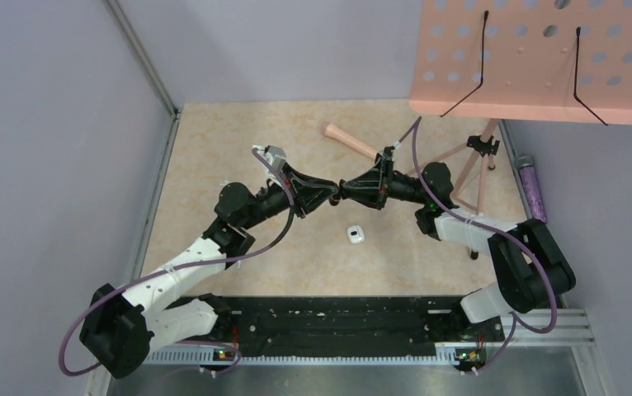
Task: Insert the wireless bluetooth earbuds into the charging case
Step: Insert the right earbud into the right side groove of the charging case.
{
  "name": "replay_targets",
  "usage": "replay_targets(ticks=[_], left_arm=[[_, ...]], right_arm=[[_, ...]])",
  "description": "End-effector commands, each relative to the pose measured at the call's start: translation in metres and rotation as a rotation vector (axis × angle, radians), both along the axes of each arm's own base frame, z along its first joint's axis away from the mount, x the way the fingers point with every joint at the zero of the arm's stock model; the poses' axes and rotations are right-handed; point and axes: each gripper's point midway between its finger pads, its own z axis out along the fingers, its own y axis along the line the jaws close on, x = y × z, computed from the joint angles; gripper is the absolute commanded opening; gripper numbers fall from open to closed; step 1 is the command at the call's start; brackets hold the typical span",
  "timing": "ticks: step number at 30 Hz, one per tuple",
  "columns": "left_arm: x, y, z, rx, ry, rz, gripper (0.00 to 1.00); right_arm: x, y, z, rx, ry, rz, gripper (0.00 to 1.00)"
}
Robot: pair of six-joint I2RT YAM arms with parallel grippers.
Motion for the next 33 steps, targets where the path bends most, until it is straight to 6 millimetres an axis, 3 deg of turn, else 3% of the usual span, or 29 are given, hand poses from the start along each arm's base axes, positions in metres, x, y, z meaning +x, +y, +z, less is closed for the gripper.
replay_targets(ticks=[1, 33], left_arm=[[-0.003, -0.001, 0.015, -0.045, -0.051, -0.004, 0.14], [-0.009, -0.011, -0.005, 0.069, -0.036, -0.060, 0.12]], right_arm=[[0.001, -0.004, 0.011, 0.030, -0.054, -0.016, 0.00], [0.001, -0.006, 0.015, 0.060, -0.057, -0.024, 0.00]])
